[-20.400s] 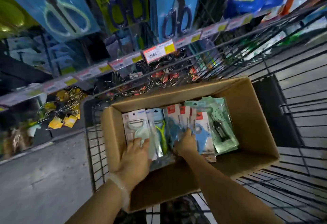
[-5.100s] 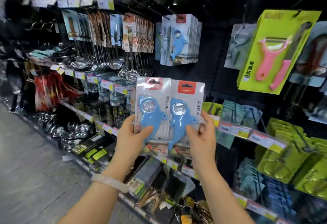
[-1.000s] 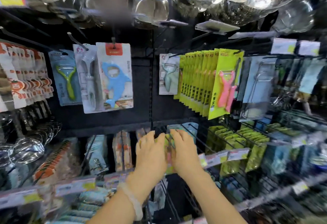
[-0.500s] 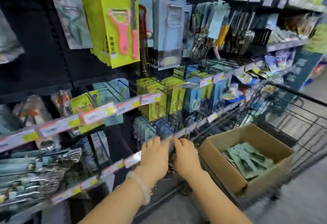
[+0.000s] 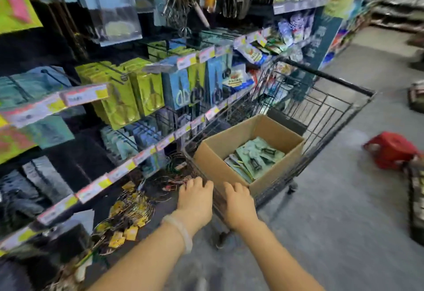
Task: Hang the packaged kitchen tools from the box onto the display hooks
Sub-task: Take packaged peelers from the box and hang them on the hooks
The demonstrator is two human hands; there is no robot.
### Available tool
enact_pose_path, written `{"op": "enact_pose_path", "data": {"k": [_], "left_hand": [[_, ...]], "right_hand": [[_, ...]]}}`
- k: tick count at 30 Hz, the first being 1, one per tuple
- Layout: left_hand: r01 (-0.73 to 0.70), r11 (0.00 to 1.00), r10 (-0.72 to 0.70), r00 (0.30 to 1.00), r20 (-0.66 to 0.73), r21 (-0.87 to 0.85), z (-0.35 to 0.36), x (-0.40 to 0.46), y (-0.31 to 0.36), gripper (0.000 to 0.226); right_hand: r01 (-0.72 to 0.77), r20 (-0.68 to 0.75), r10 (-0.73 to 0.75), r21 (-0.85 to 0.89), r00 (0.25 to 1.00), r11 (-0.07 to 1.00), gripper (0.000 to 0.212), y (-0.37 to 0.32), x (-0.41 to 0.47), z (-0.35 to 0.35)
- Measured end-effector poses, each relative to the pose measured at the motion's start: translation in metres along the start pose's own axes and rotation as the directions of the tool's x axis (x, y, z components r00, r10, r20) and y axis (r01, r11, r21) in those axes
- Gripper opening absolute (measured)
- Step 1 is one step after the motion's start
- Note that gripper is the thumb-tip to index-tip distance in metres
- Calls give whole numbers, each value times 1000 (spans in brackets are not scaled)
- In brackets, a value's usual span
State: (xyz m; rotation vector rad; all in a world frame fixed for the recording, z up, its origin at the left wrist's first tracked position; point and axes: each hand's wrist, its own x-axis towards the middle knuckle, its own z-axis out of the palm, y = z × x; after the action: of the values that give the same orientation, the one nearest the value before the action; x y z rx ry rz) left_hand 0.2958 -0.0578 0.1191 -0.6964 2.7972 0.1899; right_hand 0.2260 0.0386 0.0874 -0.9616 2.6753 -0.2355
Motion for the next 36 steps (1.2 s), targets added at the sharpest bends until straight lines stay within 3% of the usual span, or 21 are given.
{"op": "enact_pose_path", "data": {"k": [9,15,24,31,36], "left_hand": [[-120,993,119,993,25,15,2,85,29,53],[-128,992,128,988,85,-13,-13,167,33,46],[-111,991,121,976,178,-70,-15,268,24,35],[-31,998,42,977,211,-56,-7,303,8,41],[163,982,-128,949,289,-99,6,312,-3,45]], "right_hand": [[-122,35,120,33,992,992,55,46,54,-8],[-201,51,199,39,979,979,47,75,125,-27],[-284,141,270,90,952,955,60,110,221,-30],[-271,247,243,83,938,959,57,121,271,-16],[-180,384,147,53,911,982,56,123,307,2]]}}
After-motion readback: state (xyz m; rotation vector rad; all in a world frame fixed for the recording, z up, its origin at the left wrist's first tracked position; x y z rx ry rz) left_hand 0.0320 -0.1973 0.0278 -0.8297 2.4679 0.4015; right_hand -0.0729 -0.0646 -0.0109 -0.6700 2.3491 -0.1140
